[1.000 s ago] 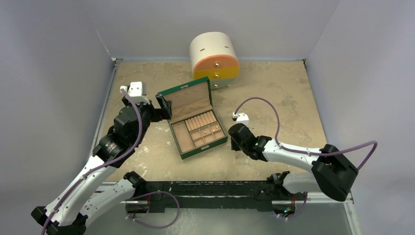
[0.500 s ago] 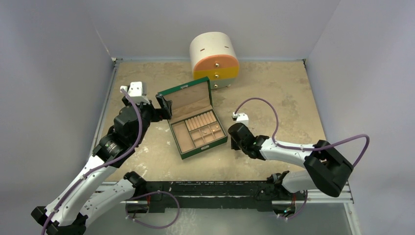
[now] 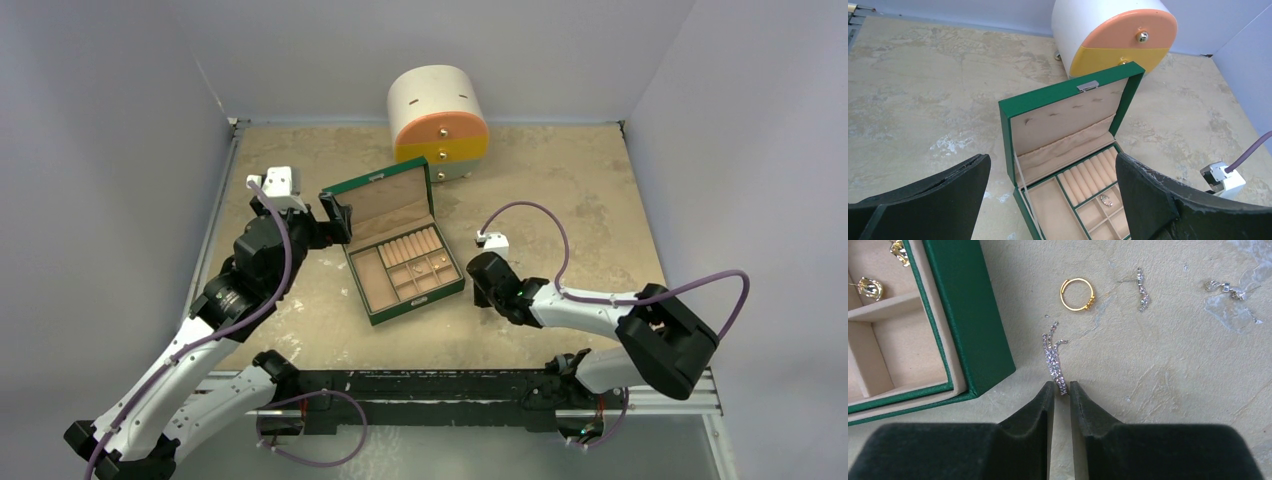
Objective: Organize the mixed jewelry
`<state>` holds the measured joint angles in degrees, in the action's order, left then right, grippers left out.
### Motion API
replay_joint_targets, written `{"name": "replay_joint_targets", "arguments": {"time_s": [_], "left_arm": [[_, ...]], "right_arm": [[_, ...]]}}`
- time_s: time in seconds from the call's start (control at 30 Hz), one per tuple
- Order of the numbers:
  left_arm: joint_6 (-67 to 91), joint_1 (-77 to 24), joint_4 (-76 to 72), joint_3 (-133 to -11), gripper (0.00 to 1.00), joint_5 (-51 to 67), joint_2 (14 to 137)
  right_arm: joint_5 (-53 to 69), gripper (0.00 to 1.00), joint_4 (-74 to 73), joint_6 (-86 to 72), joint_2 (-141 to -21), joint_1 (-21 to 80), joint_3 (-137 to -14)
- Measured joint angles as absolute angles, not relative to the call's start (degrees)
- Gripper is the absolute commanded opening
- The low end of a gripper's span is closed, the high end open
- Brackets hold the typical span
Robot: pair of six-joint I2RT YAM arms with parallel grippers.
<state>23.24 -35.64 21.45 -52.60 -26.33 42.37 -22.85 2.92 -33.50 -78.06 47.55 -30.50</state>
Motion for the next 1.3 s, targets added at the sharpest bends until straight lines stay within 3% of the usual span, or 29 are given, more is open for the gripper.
{"name": "replay_joint_targets", "arguments": {"time_s": [0.37,0.93,1.3], "left_arm": [[23.27,-35.64,21.47,-52.60,0.96,-26.33,42.37],[23.24,-35.64,21.47,-52.60,0.96,-26.17,42.35],[23.27,-35.64,21.47,-52.60,0.96,-26.17,42.13]], "right_arm": [[-22.81,0.00,3.36,-33.67,-78.30,47.55,-30.50],[-22.52,0.00,-4.43,-31.14,-64.62,47.55,-36.77],[-12.32,0.00,-0.89,-24.93,-64.88,47.55,-40.71]]}}
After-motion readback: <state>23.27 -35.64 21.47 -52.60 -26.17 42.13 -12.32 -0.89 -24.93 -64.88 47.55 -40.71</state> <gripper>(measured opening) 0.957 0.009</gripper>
